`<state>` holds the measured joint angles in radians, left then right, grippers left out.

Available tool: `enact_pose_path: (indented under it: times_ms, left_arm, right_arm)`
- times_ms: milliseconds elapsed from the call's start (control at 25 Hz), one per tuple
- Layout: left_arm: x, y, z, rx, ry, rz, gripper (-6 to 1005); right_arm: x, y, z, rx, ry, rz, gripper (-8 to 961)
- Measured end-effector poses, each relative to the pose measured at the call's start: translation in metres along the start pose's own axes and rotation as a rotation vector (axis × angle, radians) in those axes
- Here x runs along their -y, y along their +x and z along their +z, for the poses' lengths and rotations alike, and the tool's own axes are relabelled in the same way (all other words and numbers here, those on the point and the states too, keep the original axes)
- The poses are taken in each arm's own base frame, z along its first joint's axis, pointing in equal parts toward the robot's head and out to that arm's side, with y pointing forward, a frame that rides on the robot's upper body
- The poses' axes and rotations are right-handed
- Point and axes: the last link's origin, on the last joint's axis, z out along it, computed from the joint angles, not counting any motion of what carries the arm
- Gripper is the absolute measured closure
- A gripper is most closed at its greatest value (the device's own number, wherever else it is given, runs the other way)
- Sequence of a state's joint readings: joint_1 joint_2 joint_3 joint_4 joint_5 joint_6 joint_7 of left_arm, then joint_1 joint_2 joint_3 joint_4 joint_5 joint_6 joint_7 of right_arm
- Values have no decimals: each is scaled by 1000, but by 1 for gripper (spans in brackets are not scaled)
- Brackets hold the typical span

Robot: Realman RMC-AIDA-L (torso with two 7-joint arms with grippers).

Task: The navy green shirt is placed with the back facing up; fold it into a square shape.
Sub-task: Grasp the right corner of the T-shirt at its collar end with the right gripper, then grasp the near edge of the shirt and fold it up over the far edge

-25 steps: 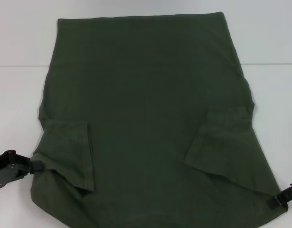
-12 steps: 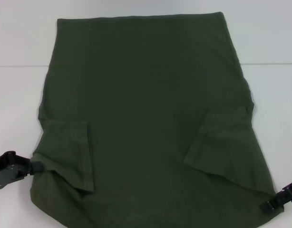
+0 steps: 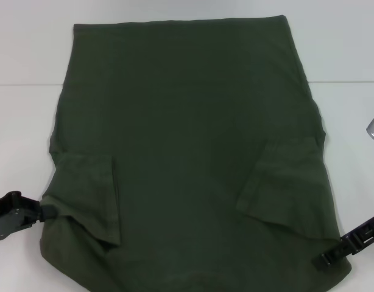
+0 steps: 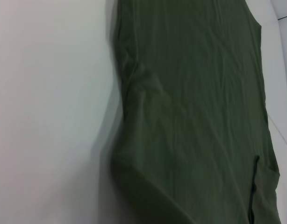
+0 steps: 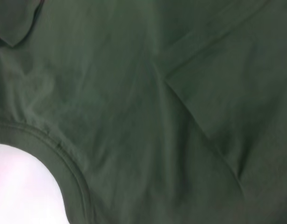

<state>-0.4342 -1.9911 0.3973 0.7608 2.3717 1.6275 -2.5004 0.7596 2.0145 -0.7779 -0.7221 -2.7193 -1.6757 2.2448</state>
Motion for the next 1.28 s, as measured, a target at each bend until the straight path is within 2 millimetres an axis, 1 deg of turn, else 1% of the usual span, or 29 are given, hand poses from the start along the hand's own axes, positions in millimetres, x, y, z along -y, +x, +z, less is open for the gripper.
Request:
enact_pose_path:
  times_ms: [200,320,520,720,840,1040,1160,1280]
  left_arm:
    - [-2,1,0,-6,-9,2,996]
    - [-3,3,0,-7,-9,6,996]
    - [-3,3,0,-6,-10,9,996]
    - [-4,2,0,0,-14,12,995]
    - [-5,1,-3,14,-21,19,995]
    - [-5,-3,-17,57,-29,36,995]
    - [-5,-9,-26,104,-44,51,995]
    - [-5,-20,-33,164,-70,69,995]
  right_arm:
    - [0,-1,0,-3,4,5,188]
    - [0,-1,-1,-2,4,9,310]
    - [2,-1,-3,5,11,24,541]
    - [3,-1,-5,8,15,35,745]
    - [3,0,-8,3,9,36,785]
    - [-2,2,-17,-12,-44,34,851]
    - [-8,6,-23,-33,-89,25,891]
    - [-11,12,-25,-67,-122,10,891]
